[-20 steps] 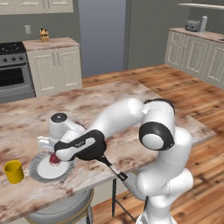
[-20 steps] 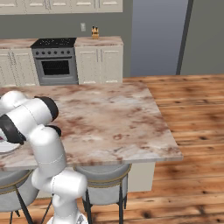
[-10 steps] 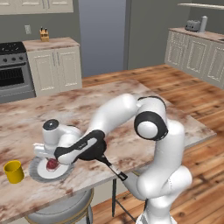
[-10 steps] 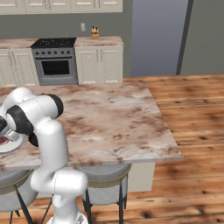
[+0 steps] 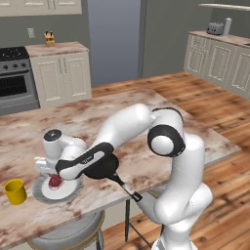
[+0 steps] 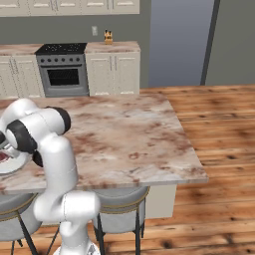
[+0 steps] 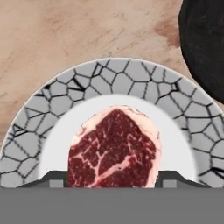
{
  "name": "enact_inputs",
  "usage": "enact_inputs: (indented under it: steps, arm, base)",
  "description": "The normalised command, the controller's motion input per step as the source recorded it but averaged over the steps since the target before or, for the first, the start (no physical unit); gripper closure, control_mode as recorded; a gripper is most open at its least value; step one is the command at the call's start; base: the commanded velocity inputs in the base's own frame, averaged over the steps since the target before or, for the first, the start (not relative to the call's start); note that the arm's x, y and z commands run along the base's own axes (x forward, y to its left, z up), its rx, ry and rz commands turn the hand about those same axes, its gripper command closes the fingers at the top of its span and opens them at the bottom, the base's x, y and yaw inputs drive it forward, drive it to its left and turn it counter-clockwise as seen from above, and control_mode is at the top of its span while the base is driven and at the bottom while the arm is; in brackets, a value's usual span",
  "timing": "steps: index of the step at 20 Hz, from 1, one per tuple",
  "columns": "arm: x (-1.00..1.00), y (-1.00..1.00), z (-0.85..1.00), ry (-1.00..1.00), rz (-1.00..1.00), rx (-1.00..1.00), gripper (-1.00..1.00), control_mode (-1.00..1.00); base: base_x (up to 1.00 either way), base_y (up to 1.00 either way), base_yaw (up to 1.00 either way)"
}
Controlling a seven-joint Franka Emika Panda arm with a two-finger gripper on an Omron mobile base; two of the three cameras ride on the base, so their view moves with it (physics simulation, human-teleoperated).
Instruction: Pick up the pan with the steak in it and place it on the dining table. Then place the steak on the plate.
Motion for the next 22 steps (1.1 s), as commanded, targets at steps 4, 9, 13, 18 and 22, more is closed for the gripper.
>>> enact_inputs:
  steps: [4, 9, 13, 18, 22]
  arm:
    - [0.04, -0.1, 0.36, 0.08, 0.0, 0.04, -1.0, -1.0]
    - [-0.05, -0.25, 0.47, 0.1, 0.0, 0.04, -1.0, -1.0]
    - [-0.49, -0.61, 0.51, 0.1, -0.02, 0.09, -1.0, -1.0]
    - [-0.76, -0.76, 0.41, 0.03, -0.01, 0.09, -1.0, -1.0]
    - [-0.86, -0.77, 0.31, -0.01, 0.0, 0.07, -1.0, -1.0]
  base:
    - [0.0, 0.0, 0.0]
    - [0.0, 0.0, 0.0]
    - [0.0, 0.0, 0.0]
    - [0.0, 0.0, 0.0]
    - [0.0, 0.0, 0.0]
